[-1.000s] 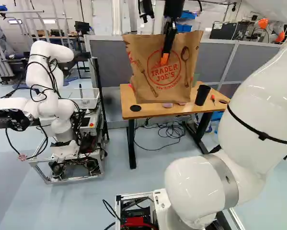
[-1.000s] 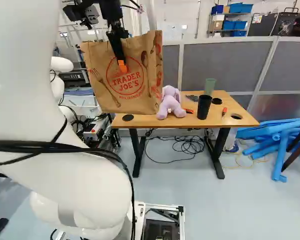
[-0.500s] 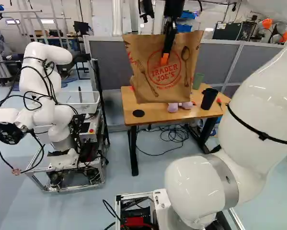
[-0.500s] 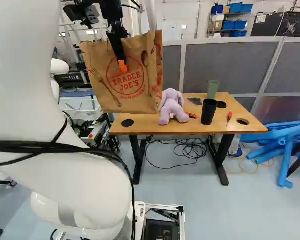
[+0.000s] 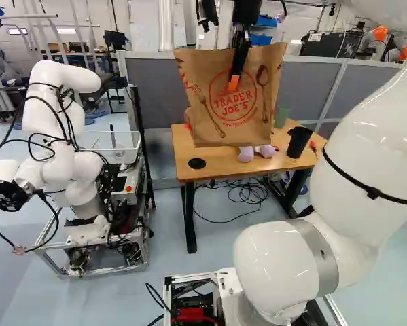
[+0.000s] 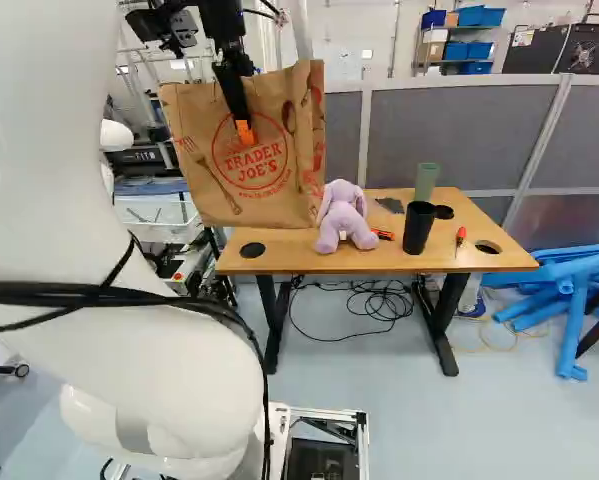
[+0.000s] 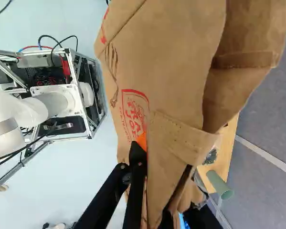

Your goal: Pick up the bag on the ground and place it on the table

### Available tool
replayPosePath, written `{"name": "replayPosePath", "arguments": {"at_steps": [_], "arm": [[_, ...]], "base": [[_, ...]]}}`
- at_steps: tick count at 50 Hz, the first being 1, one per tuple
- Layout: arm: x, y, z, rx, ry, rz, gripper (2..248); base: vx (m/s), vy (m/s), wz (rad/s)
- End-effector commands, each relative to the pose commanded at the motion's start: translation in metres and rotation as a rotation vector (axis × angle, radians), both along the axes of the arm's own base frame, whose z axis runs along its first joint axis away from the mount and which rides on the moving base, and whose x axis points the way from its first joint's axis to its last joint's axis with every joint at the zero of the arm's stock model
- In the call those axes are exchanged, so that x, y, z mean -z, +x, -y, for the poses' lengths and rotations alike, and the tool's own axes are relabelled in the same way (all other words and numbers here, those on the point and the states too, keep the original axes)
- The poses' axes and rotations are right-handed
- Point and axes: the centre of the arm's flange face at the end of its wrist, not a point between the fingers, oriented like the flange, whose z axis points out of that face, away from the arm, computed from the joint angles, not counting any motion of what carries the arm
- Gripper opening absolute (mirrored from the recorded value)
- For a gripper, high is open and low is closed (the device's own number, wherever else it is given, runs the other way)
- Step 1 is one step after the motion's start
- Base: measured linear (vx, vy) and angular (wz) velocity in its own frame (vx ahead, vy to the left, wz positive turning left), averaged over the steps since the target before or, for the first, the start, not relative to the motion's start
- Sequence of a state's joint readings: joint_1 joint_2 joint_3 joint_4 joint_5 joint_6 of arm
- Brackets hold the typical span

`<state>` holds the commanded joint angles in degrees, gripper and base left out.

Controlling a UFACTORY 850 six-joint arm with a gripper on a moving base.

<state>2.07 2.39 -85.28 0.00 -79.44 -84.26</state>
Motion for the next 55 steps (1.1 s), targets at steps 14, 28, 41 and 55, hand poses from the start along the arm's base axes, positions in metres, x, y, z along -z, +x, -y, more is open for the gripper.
{"name": "replayPosePath", "arguments": {"at_steps": [14, 28, 41, 55], "arm": [[0.0000, 0.0000, 0.0000, 0.000, 0.000, 0.000, 21], [0.0000, 0.0000, 0.0000, 0.000, 0.000, 0.000, 21], [0.0000, 0.0000, 0.0000, 0.000, 0.000, 0.000, 21], [0.0000, 0.0000, 0.0000, 0.000, 0.000, 0.000, 21]], "base": [[0.088, 0.002, -0.027], [0.002, 0.001, 0.001], [0.000, 0.000, 0.000], [0.000, 0.000, 0.000]]}}
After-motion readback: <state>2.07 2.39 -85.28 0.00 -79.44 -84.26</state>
